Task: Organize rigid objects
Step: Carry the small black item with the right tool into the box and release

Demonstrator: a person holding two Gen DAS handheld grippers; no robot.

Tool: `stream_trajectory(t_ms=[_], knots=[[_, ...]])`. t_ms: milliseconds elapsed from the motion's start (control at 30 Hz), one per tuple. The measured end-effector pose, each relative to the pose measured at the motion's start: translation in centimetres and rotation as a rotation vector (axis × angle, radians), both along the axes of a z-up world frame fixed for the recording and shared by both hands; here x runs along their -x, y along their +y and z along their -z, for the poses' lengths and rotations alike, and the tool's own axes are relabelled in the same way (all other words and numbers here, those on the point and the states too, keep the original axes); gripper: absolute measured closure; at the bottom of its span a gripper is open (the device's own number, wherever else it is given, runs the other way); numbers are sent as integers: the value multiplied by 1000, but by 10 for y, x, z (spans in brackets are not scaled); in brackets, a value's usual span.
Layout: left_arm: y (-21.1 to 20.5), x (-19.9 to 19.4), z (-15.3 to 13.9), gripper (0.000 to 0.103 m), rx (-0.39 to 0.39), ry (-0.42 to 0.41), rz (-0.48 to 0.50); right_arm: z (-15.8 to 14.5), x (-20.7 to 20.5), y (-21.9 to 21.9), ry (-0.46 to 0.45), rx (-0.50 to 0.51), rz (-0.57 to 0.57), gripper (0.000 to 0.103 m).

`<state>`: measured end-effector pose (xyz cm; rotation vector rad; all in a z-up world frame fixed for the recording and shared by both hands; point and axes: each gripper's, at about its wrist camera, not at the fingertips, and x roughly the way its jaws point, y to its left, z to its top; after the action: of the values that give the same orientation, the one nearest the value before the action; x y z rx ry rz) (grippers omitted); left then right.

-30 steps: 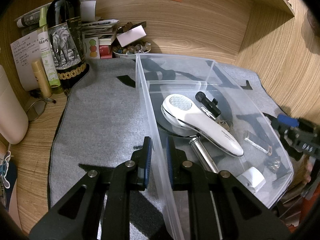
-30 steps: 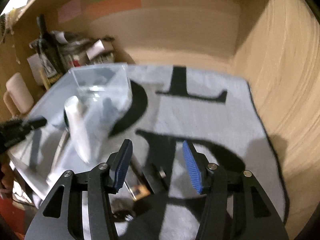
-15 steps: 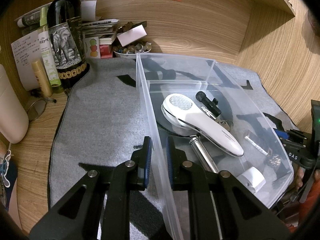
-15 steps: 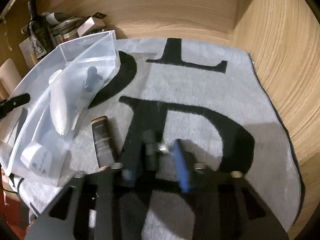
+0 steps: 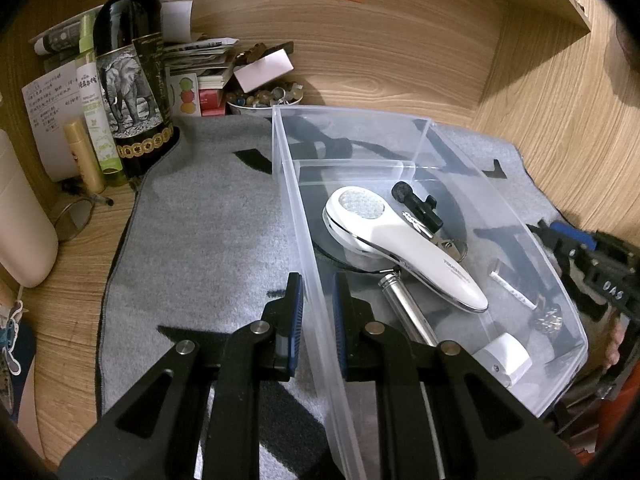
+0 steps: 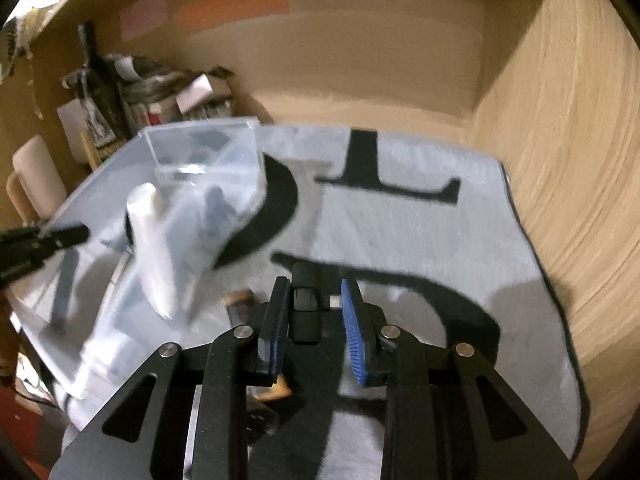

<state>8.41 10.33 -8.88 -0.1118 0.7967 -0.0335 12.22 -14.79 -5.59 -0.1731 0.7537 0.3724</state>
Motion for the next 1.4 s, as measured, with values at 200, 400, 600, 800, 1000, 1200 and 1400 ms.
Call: stream_trajectory(t_ms=[200,400,600,800,1000,1200,1400], knots=[[0,0,0,90,0,0,0,-24,7,20,-68,-41,-54,79],[0,0,0,90,0,0,0,-40,13,41,-111,-69,-119,79],[0,0,0,90,0,0,0,-43,14,61,-113,-81,-170,79],[0,0,0,90,1,0,0,-36,7,81,-75,-79,-213,79],[-1,-1,0,90,1,0,-1,-18,-7,98,4,-59,-237,79],[-1,-1,0,90,1,1,-1,-7,-10,108,41,-37,-256,79],[-1,-1,0,90,2,1,-1,-8,-12,106,61,-41,-247,79]])
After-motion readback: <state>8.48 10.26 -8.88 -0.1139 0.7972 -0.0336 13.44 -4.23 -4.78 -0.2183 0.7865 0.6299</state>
